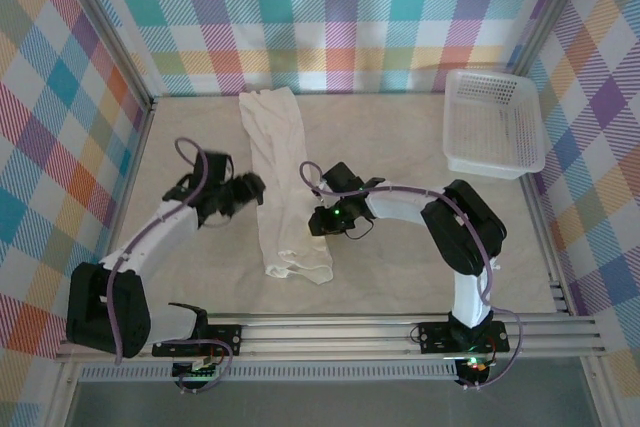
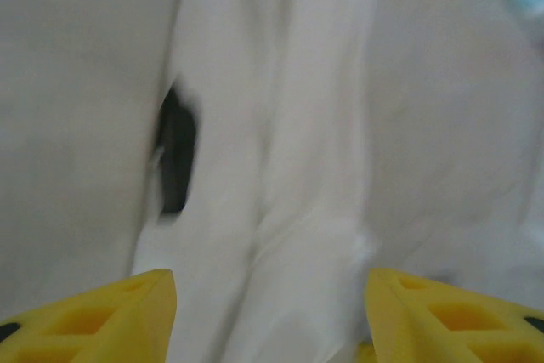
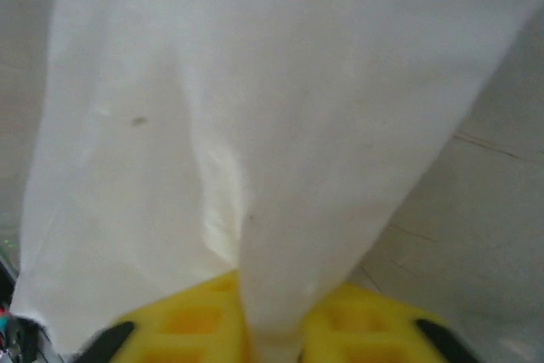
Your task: Fold the inside-out t-shirt
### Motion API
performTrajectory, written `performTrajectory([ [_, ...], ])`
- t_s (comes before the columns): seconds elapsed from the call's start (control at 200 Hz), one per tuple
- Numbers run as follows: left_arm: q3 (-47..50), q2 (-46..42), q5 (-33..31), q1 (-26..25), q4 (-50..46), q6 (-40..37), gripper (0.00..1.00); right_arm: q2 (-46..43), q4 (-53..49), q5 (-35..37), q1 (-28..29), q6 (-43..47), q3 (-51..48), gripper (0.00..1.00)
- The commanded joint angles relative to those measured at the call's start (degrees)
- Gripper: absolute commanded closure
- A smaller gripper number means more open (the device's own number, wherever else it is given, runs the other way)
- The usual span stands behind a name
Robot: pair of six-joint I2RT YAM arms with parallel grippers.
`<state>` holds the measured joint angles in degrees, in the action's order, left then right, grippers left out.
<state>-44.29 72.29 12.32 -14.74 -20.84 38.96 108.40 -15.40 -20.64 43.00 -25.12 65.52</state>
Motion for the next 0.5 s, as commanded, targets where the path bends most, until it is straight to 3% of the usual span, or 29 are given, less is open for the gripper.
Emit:
performTrajectory([
  [0.0, 6.3, -3.2, 4.8, -4.2, 0.2, 4.8, 0.31, -3.4, 2.3, -2.6, 0.2, -0.2, -0.3, 0.94],
  [0.13, 10.0, -0.3, 6.9, -8.6, 2.7, 7.4, 0.28, -4.1, 1.3, -2.2, 0.3, -0.2, -0.7, 0.97],
  [0.265, 10.1, 2.0, 7.0, -9.1, 6.8, 8.0, 0.3, -3.8, 1.2, -2.3, 0.3, -0.5, -0.6, 0.97],
  [0.325, 9.4, 2.6, 6.1, -9.1, 7.2, 7.8, 0.4, -4.0, 1.3, -1.9, 0.3, -0.6, -0.7, 0.97],
  [0.41, 9.0, 4.1, 6.1, -9.1, 8.8, 8.1, 0.66, -3.8, 1.4, -1.9, 0.3, -0.9, -0.7, 0.97],
  [0.495, 8.9, 5.7, 6.3, -9.1, 8.7, 8.1, 0.78, -3.6, 1.0, -1.6, 0.3, -0.9, -0.6, 0.97],
])
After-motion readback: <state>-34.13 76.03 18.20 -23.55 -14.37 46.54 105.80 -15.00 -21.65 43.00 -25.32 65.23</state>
